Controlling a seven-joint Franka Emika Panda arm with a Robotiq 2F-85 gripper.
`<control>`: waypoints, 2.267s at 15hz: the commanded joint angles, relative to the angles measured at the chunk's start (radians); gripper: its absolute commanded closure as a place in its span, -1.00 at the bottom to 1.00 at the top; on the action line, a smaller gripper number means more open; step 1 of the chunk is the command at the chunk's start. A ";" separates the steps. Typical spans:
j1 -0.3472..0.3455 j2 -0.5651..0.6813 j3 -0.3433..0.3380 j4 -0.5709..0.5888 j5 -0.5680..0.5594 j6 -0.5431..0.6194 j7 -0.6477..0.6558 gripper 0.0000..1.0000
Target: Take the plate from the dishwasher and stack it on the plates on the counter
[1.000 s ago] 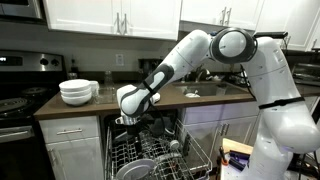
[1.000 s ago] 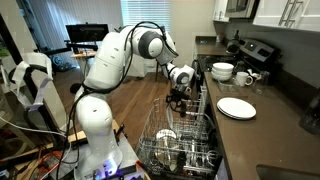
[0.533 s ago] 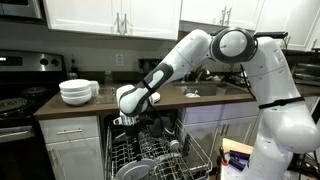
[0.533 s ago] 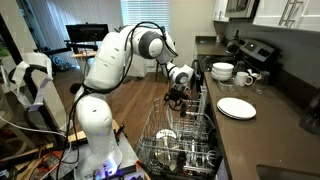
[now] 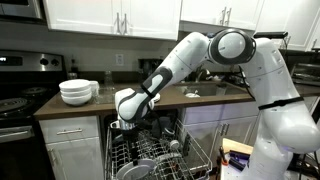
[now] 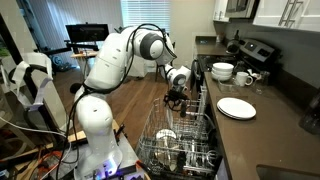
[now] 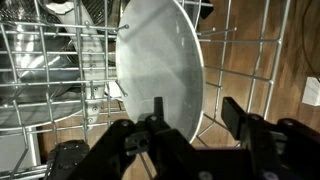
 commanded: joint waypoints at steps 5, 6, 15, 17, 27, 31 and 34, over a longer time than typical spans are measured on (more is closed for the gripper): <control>0.001 0.021 0.005 -0.016 -0.016 0.056 -0.021 0.65; -0.001 0.021 0.006 -0.014 -0.012 0.045 -0.017 0.79; -0.021 -0.026 0.004 -0.004 0.007 -0.086 -0.003 0.88; -0.020 -0.042 -0.002 0.002 0.004 -0.130 0.001 0.89; 0.006 -0.236 -0.030 0.006 0.000 -0.402 0.006 0.91; 0.016 -0.267 -0.038 0.002 0.002 -0.401 -0.015 0.39; 0.024 -0.252 -0.038 -0.012 -0.006 -0.320 -0.034 0.11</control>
